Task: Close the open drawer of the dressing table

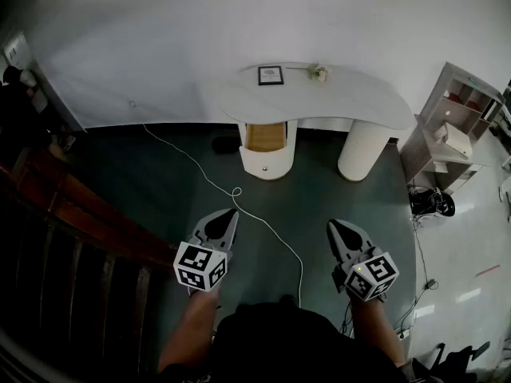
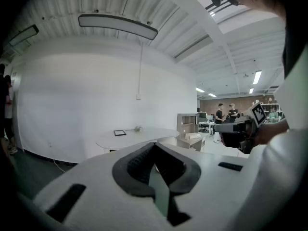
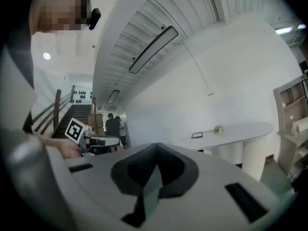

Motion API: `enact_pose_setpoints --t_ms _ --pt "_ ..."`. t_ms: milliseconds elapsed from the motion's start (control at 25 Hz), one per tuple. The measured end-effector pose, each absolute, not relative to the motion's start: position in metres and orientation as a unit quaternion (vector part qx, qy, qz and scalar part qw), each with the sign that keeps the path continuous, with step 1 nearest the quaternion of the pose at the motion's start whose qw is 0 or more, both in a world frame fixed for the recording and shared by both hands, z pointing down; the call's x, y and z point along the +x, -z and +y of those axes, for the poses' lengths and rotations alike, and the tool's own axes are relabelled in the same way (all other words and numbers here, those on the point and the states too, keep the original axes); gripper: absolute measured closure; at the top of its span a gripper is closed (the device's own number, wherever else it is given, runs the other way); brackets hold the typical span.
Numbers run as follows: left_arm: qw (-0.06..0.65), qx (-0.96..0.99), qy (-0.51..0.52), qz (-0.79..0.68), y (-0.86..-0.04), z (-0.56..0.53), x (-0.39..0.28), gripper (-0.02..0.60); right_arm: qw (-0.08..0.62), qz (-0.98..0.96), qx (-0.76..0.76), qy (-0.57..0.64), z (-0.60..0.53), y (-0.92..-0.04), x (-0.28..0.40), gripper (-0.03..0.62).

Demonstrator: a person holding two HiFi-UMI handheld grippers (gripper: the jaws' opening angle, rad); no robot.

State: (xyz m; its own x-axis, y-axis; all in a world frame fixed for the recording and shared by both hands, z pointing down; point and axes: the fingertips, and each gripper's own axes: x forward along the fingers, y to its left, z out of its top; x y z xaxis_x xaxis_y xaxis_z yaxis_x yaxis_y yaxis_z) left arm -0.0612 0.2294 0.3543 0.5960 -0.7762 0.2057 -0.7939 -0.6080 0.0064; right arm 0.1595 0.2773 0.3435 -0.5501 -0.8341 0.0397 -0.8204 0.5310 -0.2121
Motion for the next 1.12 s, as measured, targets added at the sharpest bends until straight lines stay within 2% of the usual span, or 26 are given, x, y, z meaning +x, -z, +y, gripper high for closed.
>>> enact_pose_setpoints --t_ms 440,640,1120 --pt "0.059 0.889 -0.098 -0.444 -0.361 0.219 -0.045 0.581 0.023 0.886 -0.445 0.132 0.256 -0.364 0.164 0.594" --pt "0.081 0.887 -0.098 -0.444 -0.383 0.193 -0.049 0.581 -0.011 0.9 -0.414 0.137 0.237 -0.385 0.139 0.591" --pt "0.127 0.905 -0.083 -0.398 -0.427 0.028 -0.067 0.581 -0.079 0.884 -0.428 0.172 0.087 -0.416 0.096 0.591"
